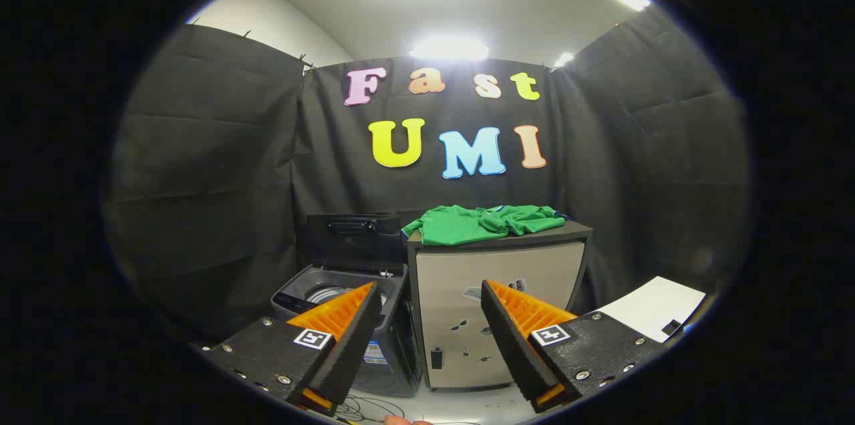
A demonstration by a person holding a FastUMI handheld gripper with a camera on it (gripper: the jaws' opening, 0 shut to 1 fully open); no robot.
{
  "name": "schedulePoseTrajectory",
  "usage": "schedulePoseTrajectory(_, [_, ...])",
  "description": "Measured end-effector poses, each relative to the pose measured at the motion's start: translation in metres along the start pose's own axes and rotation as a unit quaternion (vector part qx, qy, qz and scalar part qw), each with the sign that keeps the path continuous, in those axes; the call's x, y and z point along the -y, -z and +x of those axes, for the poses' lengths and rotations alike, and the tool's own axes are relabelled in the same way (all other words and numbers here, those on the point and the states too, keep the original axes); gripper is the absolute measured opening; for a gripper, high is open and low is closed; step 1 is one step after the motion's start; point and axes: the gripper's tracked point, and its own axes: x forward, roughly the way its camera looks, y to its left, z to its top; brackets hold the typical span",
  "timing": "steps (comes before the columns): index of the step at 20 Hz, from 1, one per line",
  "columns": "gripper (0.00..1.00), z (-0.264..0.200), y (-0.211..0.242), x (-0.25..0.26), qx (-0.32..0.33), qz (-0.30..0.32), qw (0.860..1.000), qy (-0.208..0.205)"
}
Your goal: Put the clothes into the washing machine and then close the washing machine lid.
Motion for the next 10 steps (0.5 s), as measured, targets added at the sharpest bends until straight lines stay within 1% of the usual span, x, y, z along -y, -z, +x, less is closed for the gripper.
schedulePoseTrajectory(10, [0.93, 0.0021, -0.0033, -0.0044, 0.003, 0.004, 1.0, -0.009])
